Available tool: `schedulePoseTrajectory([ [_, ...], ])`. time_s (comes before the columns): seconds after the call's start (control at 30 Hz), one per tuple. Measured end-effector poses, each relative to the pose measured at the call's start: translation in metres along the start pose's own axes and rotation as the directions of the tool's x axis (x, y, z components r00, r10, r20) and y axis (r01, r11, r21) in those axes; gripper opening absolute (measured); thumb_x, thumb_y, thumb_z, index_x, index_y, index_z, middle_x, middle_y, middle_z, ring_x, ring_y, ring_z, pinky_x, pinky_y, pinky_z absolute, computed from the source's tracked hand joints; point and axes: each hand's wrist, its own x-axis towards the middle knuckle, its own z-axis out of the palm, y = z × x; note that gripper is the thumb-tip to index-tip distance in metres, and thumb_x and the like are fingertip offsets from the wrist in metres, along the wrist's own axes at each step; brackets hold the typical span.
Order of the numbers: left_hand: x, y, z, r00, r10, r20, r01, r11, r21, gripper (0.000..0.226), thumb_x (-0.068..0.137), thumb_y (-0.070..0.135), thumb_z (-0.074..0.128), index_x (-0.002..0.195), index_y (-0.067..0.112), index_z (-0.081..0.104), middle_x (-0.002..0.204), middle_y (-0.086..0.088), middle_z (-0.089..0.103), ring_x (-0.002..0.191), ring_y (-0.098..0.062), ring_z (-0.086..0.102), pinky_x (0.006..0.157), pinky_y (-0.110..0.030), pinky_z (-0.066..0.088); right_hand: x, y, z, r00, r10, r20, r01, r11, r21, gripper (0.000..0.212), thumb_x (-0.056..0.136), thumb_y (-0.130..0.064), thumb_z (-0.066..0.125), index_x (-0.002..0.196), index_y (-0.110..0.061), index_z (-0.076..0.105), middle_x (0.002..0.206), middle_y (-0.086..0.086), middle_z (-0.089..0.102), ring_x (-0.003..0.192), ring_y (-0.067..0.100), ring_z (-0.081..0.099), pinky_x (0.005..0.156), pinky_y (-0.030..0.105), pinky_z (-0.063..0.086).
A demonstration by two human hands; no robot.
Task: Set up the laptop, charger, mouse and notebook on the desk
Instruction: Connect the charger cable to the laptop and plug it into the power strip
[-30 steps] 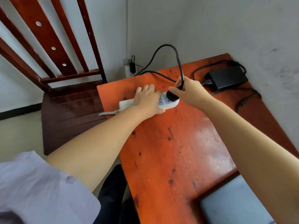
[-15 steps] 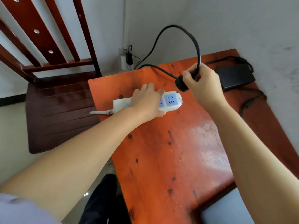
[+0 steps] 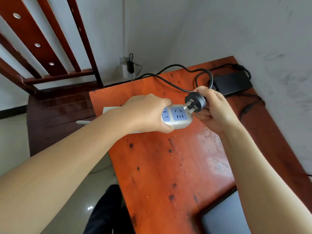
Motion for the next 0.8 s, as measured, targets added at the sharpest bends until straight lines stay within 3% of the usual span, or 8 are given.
schedulePoseTrajectory([
  [0.07, -0.001, 0.002, -0.005, 1.0, 0.025, 0.009, -0.025, 1.0, 0.005, 0.035, 0.068, 0.053, 0.063, 0.093, 0.033, 0.05, 0.071, 0.011, 0.052, 0.07, -0.016, 0.053, 0.053, -0.027, 0.036, -0.003, 0.0, -0.002, 0.999, 0.041, 0.036, -0.045, 0.989, 0.141, 0.039, 0.089, -0.022, 0.04, 0.055, -0.02, 0.059, 0.04, -0.011, 0.04, 0.031, 0.0, 0.023, 0.031, 0.012, 0.021],
  [0.17, -0.003, 0.005, -0.009, 0.998, 0.054, 0.013, -0.054, 0.999, -0.001, 0.031, 0.068, 0.053, 0.063, 0.087, 0.035, 0.046, 0.069, 0.012, 0.049, 0.064, -0.009, 0.049, 0.052, -0.026, 0.036, -0.007, -0.001, -0.004, 0.995, 0.073, 0.073, -0.093, 0.939, 0.331, 0.03, 0.086, -0.023, 0.043, 0.057, -0.019, 0.047, 0.039, -0.013, 0.035, 0.031, 0.001, 0.018, 0.029, 0.011, 0.02],
  [0.27, -0.005, 0.008, -0.01, 0.998, 0.06, 0.002, -0.06, 0.998, -0.014, 0.032, 0.068, 0.054, 0.063, 0.087, 0.036, 0.046, 0.069, 0.012, 0.048, 0.063, -0.003, 0.046, 0.051, -0.025, 0.034, -0.01, -0.003, -0.006, 0.996, 0.061, 0.06, -0.078, 0.94, 0.333, 0.034, 0.086, -0.023, 0.044, 0.052, -0.022, 0.052, 0.039, -0.013, 0.036, 0.03, 0.001, 0.021, 0.029, 0.012, 0.021],
  [0.33, -0.005, 0.011, -0.011, 0.998, 0.06, -0.013, -0.06, 0.998, -0.01, 0.034, 0.068, 0.055, 0.064, 0.09, 0.035, 0.048, 0.07, 0.012, 0.048, 0.064, -0.004, 0.046, 0.051, -0.025, 0.035, -0.013, -0.007, -0.006, 1.0, 0.021, -0.02, -0.017, 0.983, 0.183, 0.038, 0.089, -0.023, 0.042, 0.054, -0.023, 0.059, 0.041, -0.01, 0.04, 0.032, 0.001, 0.023, 0.031, 0.013, 0.021],
  [0.43, -0.005, 0.015, -0.011, 0.997, 0.047, -0.059, -0.046, 0.999, 0.024, 0.035, 0.068, 0.056, 0.064, 0.089, 0.032, 0.047, 0.07, 0.011, 0.044, 0.066, -0.012, 0.047, 0.051, -0.026, 0.035, -0.02, -0.012, 0.002, 0.983, -0.13, -0.128, 0.116, 0.987, -0.114, 0.028, 0.088, -0.021, 0.045, 0.064, -0.022, 0.059, 0.047, -0.007, 0.051, 0.034, 0.004, 0.027, 0.034, 0.014, 0.024],
  [0.57, -0.007, 0.017, -0.009, 0.994, 0.022, -0.104, -0.014, 0.997, 0.07, 0.038, 0.069, 0.055, 0.062, 0.092, 0.026, 0.05, 0.069, 0.01, 0.042, 0.071, -0.02, 0.05, 0.055, -0.028, 0.037, -0.031, -0.019, 0.015, 0.922, -0.354, -0.158, 0.235, 0.834, -0.498, 0.019, 0.086, -0.027, 0.052, 0.068, -0.03, 0.059, 0.054, -0.011, 0.056, 0.04, 0.003, 0.04, 0.041, 0.015, 0.033],
  [0.67, -0.008, 0.017, -0.008, 0.994, 0.008, -0.112, -0.002, 0.998, 0.058, 0.036, 0.07, 0.053, 0.062, 0.092, 0.027, 0.049, 0.07, 0.01, 0.044, 0.072, -0.021, 0.051, 0.056, -0.028, 0.038, -0.036, -0.023, 0.021, 0.896, -0.427, -0.122, 0.268, 0.737, -0.62, 0.016, 0.086, -0.024, 0.054, 0.072, -0.03, 0.057, 0.055, -0.022, 0.056, 0.049, -0.002, 0.049, 0.05, 0.008, 0.036],
  [0.8, -0.009, 0.019, -0.008, 0.991, 0.008, -0.131, 0.0, 0.998, 0.061, 0.037, 0.071, 0.052, 0.062, 0.097, 0.028, 0.052, 0.073, 0.009, 0.048, 0.074, -0.02, 0.054, 0.055, -0.027, 0.035, -0.04, -0.025, 0.026, 0.889, -0.451, -0.075, 0.252, 0.621, -0.742, 0.018, 0.087, -0.021, 0.056, 0.072, -0.031, 0.055, 0.065, -0.017, 0.057, 0.06, -0.001, 0.05, 0.058, 0.01, 0.042],
])
